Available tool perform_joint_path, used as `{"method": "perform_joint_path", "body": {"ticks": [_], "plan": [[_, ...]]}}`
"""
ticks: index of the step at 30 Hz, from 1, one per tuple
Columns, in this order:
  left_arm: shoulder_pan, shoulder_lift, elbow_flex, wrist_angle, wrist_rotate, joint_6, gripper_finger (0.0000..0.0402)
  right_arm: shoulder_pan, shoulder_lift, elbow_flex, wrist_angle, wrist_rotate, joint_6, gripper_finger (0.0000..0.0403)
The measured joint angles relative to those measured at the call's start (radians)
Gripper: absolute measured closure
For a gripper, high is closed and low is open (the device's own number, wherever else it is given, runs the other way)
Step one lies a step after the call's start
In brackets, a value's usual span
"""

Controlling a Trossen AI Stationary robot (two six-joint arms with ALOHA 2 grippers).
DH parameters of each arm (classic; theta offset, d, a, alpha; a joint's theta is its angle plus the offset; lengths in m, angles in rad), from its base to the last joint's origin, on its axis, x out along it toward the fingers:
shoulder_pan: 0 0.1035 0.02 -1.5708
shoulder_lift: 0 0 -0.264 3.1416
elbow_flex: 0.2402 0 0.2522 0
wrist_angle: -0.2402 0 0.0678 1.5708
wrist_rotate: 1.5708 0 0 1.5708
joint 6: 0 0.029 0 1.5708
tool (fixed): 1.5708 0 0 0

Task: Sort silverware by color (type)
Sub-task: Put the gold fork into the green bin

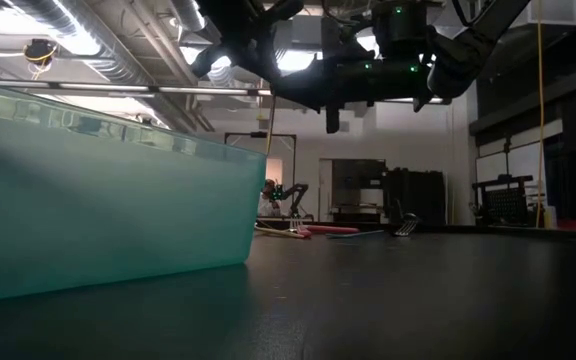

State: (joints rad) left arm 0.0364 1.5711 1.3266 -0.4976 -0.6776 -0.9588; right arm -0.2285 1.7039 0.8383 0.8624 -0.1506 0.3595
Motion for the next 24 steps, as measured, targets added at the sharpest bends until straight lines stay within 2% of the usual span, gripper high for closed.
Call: {"method": "perform_joint_path", "body": {"ticks": [8, 15, 20, 24], "plan": [[0.0, 0.0, 0.0, -0.013, 0.021, 0.031, 0.0397, 0.0, 0.0, 0.0, -0.007, 0.001, 0.062, 0.0367], [0.002, -0.008, -0.001, -0.037, 0.143, 0.09, 0.0397, 0.0, -0.001, 0.0, -0.075, -0.012, 0.066, 0.0308], [0.001, -0.041, -0.002, -0.088, 0.334, 0.098, 0.0397, 0.0, -0.003, 0.002, -0.169, -0.185, 0.063, 0.0298], [-0.003, -0.073, 0.0, -0.111, 0.607, 0.063, 0.0397, -0.001, 0.0, 0.0, -0.269, -0.319, 0.06, 0.0301]]}}
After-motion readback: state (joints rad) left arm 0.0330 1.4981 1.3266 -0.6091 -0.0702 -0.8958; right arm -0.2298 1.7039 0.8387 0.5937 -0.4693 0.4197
